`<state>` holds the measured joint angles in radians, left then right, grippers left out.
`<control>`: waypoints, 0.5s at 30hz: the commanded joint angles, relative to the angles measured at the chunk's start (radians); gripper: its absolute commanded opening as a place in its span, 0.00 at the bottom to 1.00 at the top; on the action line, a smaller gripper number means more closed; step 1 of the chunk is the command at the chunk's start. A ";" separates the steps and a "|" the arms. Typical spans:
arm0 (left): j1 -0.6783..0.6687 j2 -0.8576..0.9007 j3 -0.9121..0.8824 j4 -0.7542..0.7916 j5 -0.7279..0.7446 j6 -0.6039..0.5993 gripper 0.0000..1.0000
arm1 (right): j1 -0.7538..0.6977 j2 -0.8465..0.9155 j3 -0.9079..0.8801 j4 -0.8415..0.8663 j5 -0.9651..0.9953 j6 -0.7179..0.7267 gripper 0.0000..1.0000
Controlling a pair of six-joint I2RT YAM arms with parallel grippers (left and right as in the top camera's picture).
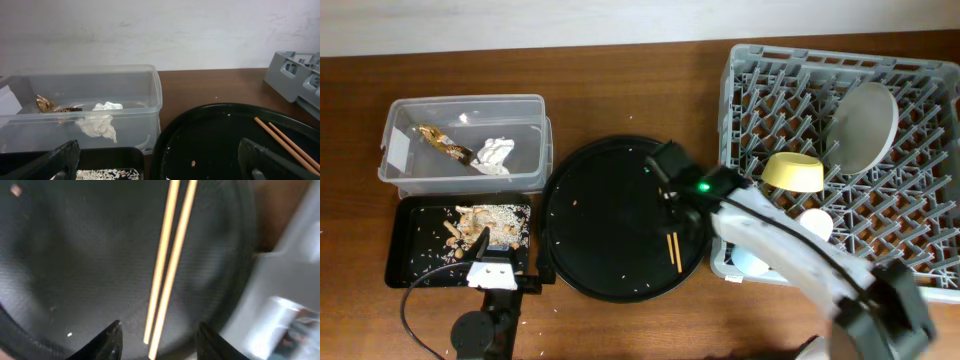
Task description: Sort waste into correct bins and load items into the dishwasher rack
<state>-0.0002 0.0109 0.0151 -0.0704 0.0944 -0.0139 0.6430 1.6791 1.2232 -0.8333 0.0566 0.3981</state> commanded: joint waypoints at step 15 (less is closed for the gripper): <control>0.003 -0.006 -0.006 -0.001 0.006 0.019 0.99 | -0.008 0.254 -0.011 0.133 -0.049 0.029 0.04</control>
<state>-0.0002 0.0109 0.0151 -0.0704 0.0944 -0.0139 0.6361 1.9354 1.2190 -0.6945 0.0238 0.4198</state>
